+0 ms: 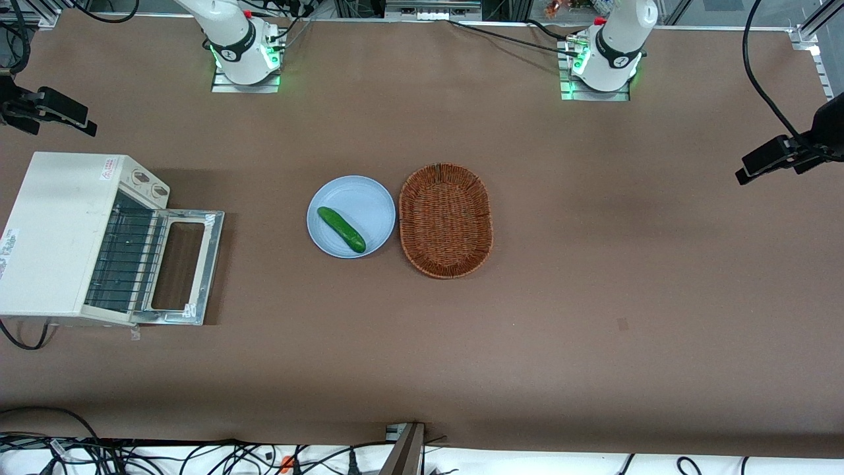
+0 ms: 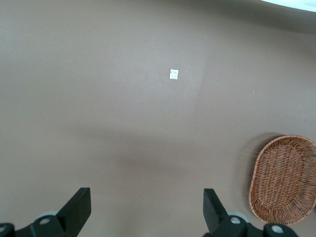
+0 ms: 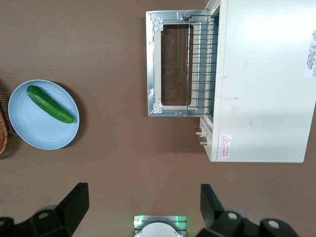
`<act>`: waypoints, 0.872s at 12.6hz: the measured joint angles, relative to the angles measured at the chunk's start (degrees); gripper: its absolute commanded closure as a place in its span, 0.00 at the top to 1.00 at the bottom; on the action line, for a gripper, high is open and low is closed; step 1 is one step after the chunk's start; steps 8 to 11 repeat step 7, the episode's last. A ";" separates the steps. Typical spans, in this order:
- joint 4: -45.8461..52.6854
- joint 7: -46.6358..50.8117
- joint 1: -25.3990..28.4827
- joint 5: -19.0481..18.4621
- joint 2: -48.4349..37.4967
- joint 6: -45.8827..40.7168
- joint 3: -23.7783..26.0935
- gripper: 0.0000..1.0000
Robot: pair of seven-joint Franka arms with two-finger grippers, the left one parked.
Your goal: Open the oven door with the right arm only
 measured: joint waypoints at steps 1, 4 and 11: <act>0.00 0.00 -0.01 -0.20 0.02 0.05 -0.01 1.00; 0.00 0.00 -0.01 -1.91 0.06 0.52 -0.01 1.00; 0.00 0.00 0.01 -2.13 0.19 0.58 0.01 1.00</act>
